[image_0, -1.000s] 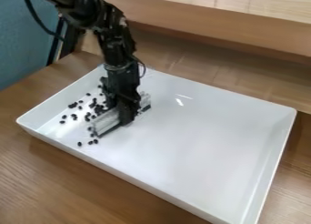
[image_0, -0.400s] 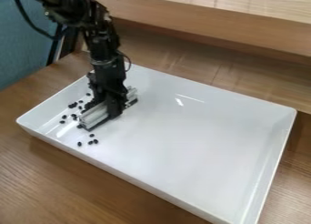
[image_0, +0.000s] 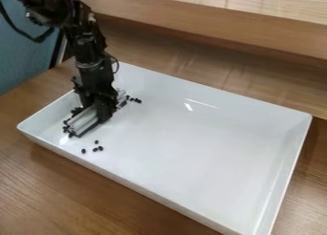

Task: Sweep into pile

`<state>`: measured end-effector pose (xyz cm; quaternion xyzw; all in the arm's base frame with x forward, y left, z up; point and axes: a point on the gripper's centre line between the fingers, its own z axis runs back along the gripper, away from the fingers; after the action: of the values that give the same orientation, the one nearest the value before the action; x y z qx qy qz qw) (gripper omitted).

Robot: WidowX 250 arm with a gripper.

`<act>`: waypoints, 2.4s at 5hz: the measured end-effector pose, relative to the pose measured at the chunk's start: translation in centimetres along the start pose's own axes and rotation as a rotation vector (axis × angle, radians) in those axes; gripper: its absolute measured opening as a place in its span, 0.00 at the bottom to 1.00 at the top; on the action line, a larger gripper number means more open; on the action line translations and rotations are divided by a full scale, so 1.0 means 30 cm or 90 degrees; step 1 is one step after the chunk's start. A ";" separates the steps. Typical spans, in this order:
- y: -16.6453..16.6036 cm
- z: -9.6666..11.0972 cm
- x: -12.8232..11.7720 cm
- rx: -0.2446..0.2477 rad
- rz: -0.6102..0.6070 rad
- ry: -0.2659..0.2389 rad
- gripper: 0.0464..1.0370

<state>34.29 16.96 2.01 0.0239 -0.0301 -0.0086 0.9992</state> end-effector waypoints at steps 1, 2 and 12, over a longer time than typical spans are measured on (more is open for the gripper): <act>-0.010 -0.001 -0.001 -0.012 -0.002 0.001 0.45; -0.029 0.000 -0.010 -0.040 0.018 0.012 0.72; -0.251 0.330 0.106 -0.118 0.009 0.014 0.96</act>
<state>36.75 8.91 11.72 -0.0688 -0.0185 -0.0039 0.9974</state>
